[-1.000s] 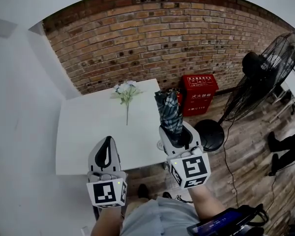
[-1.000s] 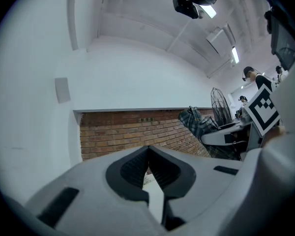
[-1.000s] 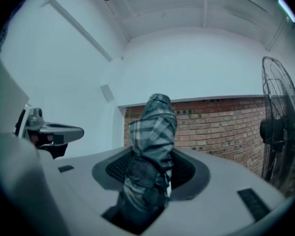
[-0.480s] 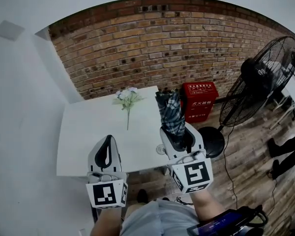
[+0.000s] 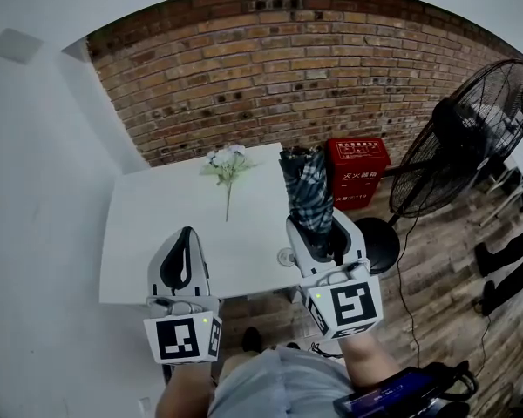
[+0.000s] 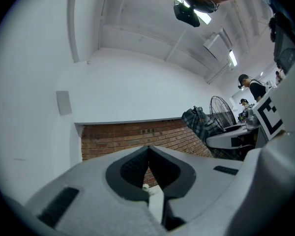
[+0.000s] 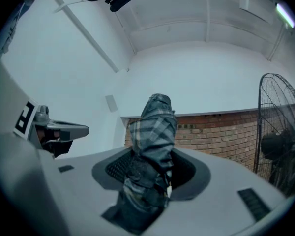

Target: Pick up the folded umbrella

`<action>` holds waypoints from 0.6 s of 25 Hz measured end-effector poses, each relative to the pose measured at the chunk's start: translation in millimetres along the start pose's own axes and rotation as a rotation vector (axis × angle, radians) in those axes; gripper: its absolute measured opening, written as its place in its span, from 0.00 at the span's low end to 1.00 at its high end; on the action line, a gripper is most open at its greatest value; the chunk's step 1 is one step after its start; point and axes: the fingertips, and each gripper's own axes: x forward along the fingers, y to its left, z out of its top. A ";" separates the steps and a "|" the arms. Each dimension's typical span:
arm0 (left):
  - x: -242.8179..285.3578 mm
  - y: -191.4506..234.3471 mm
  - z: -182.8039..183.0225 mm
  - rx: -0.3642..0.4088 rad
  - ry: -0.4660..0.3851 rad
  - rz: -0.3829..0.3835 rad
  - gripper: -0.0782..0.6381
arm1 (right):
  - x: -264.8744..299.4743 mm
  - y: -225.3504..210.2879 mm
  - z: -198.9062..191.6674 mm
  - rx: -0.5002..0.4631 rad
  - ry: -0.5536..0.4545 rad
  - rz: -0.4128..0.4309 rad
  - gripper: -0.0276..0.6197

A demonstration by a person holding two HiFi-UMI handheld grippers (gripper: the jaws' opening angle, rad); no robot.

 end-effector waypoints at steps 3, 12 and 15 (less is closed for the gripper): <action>1.5 -0.6 -0.2 0.004 -0.001 -0.006 0.12 | 0.8 1.7 0.9 -0.001 -0.008 0.001 0.36; 4.3 -2.7 -1.7 0.004 0.000 -0.012 0.12 | 2.7 0.4 2.4 -0.006 -0.022 -0.003 0.36; 5.0 -1.2 -5.0 0.001 -0.001 -0.013 0.12 | 4.8 1.4 -0.9 -0.001 -0.021 -0.003 0.36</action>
